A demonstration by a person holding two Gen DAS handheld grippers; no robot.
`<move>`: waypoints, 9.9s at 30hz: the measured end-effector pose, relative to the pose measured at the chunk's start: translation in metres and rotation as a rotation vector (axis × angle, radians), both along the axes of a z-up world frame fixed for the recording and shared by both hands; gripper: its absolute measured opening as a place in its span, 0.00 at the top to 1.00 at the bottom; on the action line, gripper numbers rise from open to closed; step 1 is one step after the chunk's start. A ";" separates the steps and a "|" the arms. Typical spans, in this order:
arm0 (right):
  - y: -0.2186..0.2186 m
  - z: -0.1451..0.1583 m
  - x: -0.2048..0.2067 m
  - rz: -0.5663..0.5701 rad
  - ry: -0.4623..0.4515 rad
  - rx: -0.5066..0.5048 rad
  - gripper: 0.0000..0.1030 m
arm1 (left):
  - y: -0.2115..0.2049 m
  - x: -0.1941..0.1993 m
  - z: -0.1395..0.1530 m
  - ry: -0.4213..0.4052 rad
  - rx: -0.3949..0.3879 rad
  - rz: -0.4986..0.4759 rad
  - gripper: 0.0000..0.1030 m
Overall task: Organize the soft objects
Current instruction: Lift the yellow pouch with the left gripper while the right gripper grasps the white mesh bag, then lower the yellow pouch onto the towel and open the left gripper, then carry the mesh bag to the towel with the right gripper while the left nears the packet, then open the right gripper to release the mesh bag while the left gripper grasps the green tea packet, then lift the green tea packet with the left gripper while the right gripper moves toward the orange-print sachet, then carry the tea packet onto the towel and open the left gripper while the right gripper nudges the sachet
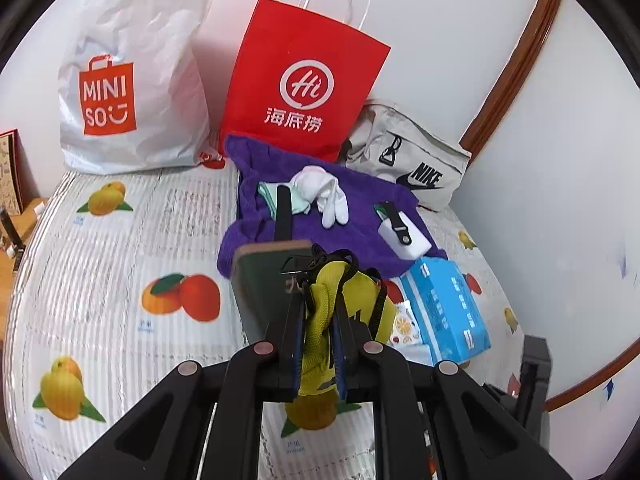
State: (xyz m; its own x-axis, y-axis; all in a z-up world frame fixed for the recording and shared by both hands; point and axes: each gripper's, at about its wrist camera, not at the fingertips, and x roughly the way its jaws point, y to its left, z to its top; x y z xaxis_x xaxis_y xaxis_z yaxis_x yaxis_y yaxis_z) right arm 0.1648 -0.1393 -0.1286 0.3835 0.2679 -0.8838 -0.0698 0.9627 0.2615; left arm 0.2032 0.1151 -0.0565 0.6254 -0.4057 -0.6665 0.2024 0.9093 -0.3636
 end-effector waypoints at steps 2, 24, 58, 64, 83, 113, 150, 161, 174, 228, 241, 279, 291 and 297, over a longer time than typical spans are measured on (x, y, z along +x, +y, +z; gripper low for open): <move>0.006 -0.002 0.002 -0.013 0.002 -0.036 0.06 | 0.000 0.004 0.003 -0.006 -0.002 -0.004 0.88; 0.000 0.004 -0.008 -0.024 -0.072 -0.176 0.87 | -0.011 0.061 -0.003 0.026 0.006 -0.020 0.88; -0.052 0.070 -0.038 0.223 -0.252 0.014 0.93 | -0.038 0.149 -0.012 0.037 0.060 0.054 0.88; -0.072 0.070 -0.030 0.197 -0.238 0.057 0.93 | -0.047 0.168 -0.040 0.102 0.100 0.049 0.88; -0.083 0.082 -0.020 0.195 -0.272 0.051 0.93 | -0.049 0.173 -0.041 0.097 0.192 0.074 0.42; -0.096 0.095 0.058 0.124 -0.313 0.005 0.93 | -0.052 0.036 -0.009 0.094 0.179 -0.043 0.42; -0.083 0.052 0.203 0.129 -0.239 -0.109 0.93 | -0.081 -0.059 -0.082 0.286 0.129 -0.054 0.31; -0.072 0.030 0.231 0.141 -0.198 -0.128 0.90 | -0.093 -0.070 -0.084 0.319 0.101 -0.097 0.28; -0.067 0.023 0.233 0.182 -0.163 -0.105 0.35 | -0.106 -0.076 -0.094 0.365 0.117 -0.130 0.28; 0.038 0.006 0.073 0.536 -0.114 -0.278 0.26 | -0.019 -0.095 -0.102 0.242 0.237 0.112 0.50; 0.055 -0.008 0.066 0.536 -0.094 -0.568 0.32 | 0.035 -0.097 -0.099 0.212 0.159 0.157 0.49; 0.052 0.009 0.013 0.480 -0.140 -0.249 0.27 | 0.037 -0.097 -0.100 0.210 0.073 0.112 0.49; 0.055 -0.006 0.038 0.423 -0.090 -0.319 0.51 | 0.043 -0.086 -0.058 0.114 0.074 0.100 0.49; 0.046 -0.004 0.036 0.447 -0.048 -0.249 0.91 | 0.040 -0.066 -0.029 0.043 0.078 0.082 0.49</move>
